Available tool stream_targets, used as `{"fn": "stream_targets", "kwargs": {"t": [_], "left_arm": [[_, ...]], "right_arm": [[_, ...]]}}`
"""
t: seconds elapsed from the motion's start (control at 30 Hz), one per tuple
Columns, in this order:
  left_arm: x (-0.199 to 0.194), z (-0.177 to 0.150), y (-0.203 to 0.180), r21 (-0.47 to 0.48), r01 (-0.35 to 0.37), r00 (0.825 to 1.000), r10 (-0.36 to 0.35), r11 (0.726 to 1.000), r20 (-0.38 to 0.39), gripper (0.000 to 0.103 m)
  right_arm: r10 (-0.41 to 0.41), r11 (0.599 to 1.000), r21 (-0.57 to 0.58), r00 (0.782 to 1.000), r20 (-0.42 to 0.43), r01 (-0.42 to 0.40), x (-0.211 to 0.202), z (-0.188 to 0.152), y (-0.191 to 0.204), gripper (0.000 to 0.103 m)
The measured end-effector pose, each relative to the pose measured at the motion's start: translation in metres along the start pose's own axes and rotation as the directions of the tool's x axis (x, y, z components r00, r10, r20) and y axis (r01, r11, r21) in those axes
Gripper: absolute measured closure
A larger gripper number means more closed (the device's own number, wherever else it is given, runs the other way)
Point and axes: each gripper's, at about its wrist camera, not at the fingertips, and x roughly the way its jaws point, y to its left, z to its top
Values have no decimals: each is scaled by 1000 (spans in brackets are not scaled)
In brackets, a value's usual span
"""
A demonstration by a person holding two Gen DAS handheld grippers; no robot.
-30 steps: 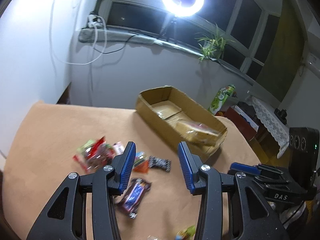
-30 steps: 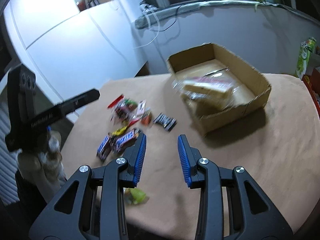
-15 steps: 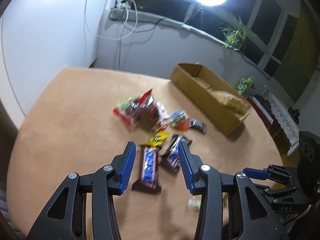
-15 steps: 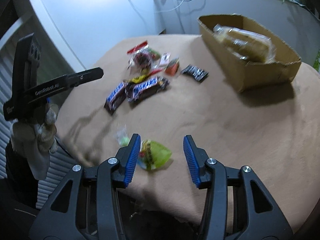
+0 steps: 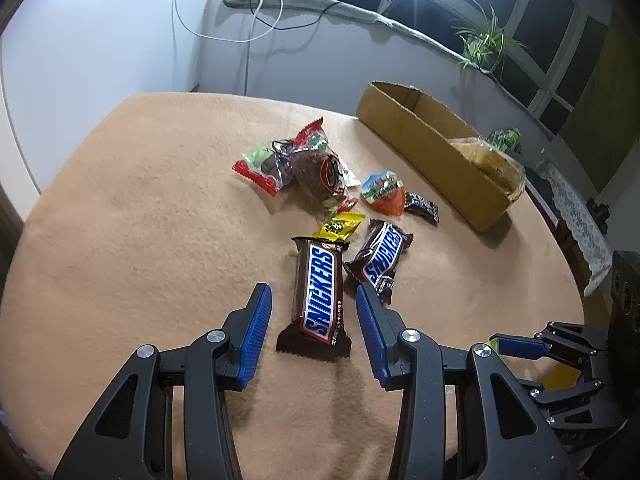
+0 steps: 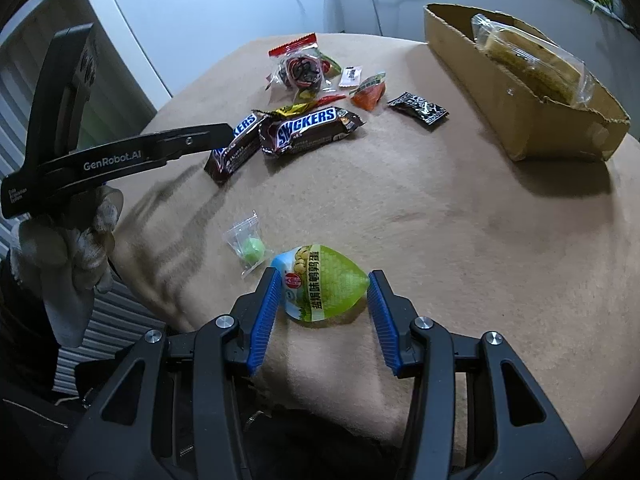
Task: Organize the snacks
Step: 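Grasp the Snickers bar with the left gripper while the right grasps the green candy, then carry both snacks into the box and release them from both grippers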
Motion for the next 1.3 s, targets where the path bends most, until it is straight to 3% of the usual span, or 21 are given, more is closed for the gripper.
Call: {"fn": "stream_targets", "kwargs": {"t": [0.4,0.53,0.57,0.63,0.77,1.3], "left_arm": [[19,0,0,29,-42,999,43,999,-33,62],[23,1,0,36,-49,998,50,998,-35,62],[24,1,-1,39,-53,998,54,998,-35,62],[25,1,-3,55,-66,997,68,996,-29,63],[25,-1,-1,61,-73,997,74,995,-14,76],[1,13,4,19,-44,998,43,999,44,76]], "right_arm": [[-1,1000,-17,1000,0,1,5,-1,4,56],[4,1000,-19,1000,-2,-4,6,0,4,77],[4,1000,-24,1000,-2,-4,6,0,4,78],[-6,999,-36,1000,4,6,6,-1,7,78],[-2,1000,-27,1000,10,2,4,-2,6,78],[-29,999,29,994,103,26,-28,11,-17,78]]}}
